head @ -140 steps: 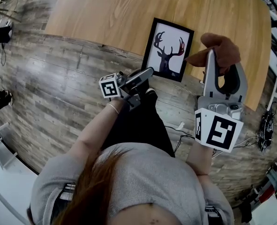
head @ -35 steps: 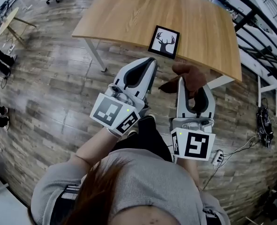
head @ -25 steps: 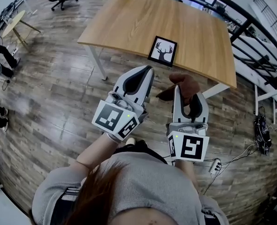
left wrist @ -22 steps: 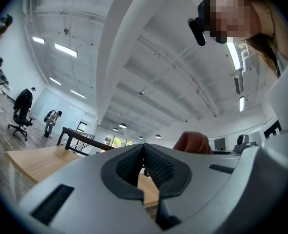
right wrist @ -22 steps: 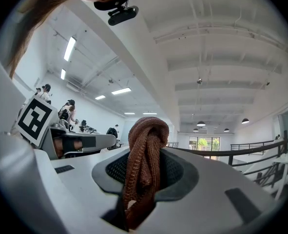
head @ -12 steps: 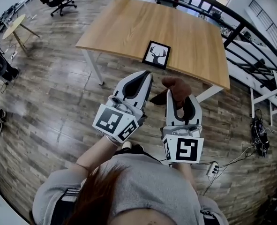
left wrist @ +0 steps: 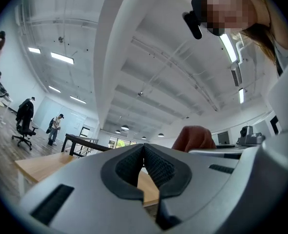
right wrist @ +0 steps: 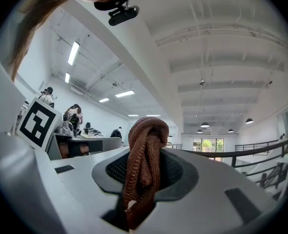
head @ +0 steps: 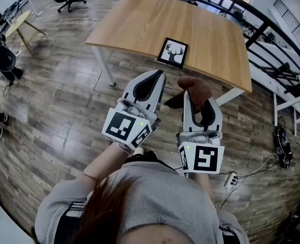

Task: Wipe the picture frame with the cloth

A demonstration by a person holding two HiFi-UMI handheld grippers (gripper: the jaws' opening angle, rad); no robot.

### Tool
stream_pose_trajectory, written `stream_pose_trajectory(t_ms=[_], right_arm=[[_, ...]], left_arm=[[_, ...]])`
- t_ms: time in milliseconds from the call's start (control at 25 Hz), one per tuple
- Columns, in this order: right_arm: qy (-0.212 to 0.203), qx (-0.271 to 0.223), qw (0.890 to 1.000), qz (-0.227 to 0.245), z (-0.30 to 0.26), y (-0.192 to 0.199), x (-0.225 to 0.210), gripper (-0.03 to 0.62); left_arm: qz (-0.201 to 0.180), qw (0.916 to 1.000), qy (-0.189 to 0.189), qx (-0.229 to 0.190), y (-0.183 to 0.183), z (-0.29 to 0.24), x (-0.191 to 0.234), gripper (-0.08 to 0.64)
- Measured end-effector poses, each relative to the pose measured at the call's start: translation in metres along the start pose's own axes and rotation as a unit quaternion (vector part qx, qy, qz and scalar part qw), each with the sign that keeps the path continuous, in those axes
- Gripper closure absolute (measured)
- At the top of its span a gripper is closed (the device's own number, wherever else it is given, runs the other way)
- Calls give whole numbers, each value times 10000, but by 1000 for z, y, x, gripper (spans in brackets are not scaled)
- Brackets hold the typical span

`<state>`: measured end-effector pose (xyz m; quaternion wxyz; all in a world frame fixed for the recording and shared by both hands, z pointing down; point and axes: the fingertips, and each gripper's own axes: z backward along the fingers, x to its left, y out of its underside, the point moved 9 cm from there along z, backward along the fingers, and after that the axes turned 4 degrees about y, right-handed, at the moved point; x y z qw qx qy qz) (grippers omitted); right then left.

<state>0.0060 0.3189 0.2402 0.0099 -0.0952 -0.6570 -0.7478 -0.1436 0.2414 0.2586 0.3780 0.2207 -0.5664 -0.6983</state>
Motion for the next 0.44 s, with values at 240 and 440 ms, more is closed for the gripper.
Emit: stream_pose_trajectory(t_ms=[240, 440], right_arm=[[-13, -51, 10000, -78, 4, -2, 3, 459], [-61, 19, 10000, 73, 3, 5, -2, 459]], left_arm=[[37, 9999, -141, -48, -1, 9, 3, 554], [10, 9998, -189, -78, -1, 7, 7, 554]])
